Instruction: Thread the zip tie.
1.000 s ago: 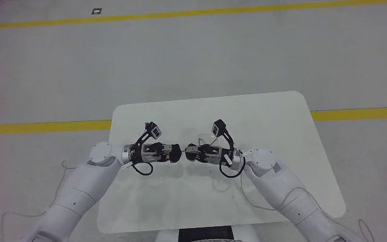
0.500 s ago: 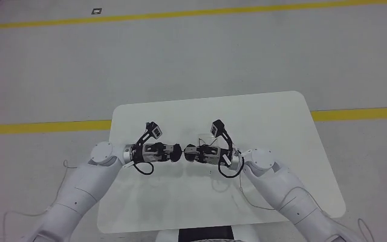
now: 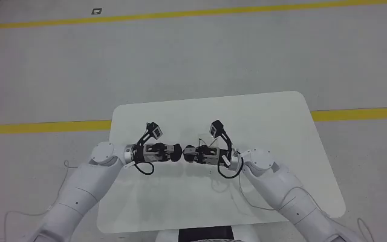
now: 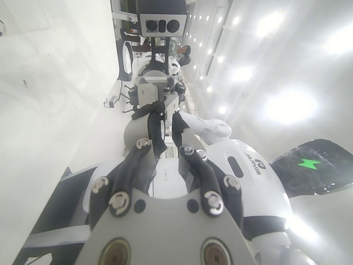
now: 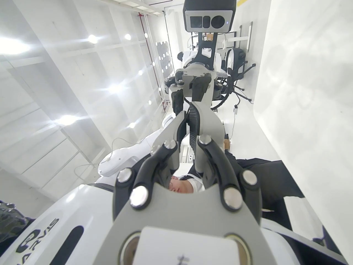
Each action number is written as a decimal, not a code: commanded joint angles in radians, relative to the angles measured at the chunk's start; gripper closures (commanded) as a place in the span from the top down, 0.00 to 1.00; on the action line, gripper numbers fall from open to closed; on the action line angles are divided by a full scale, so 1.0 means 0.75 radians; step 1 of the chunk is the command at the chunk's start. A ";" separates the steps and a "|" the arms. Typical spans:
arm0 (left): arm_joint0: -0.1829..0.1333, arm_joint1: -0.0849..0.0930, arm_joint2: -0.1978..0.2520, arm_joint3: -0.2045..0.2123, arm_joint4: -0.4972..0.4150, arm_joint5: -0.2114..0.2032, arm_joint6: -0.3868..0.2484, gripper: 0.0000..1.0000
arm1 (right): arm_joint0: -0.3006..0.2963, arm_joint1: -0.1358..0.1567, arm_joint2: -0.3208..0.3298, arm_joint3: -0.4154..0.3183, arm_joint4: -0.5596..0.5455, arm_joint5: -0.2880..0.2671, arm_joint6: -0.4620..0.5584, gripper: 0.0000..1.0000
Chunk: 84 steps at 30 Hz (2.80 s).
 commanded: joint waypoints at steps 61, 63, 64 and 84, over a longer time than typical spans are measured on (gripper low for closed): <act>0.014 -0.007 -0.078 -0.020 0.093 -0.086 -0.011 0.00 | 0.002 -0.001 0.021 0.026 0.032 -0.010 0.005 0.30; 0.026 -0.004 -0.114 -0.057 0.154 -0.086 0.005 0.00 | -0.002 0.002 0.033 0.030 0.033 -0.013 0.004 0.31; 0.043 -0.005 -0.137 -0.084 0.180 -0.086 0.012 0.00 | -0.004 0.004 0.040 0.030 0.035 -0.013 0.005 0.31; 0.199 -0.083 -0.385 -0.232 0.413 -0.086 -0.003 0.00 | -0.030 0.014 0.075 0.020 0.035 -0.007 -0.002 0.35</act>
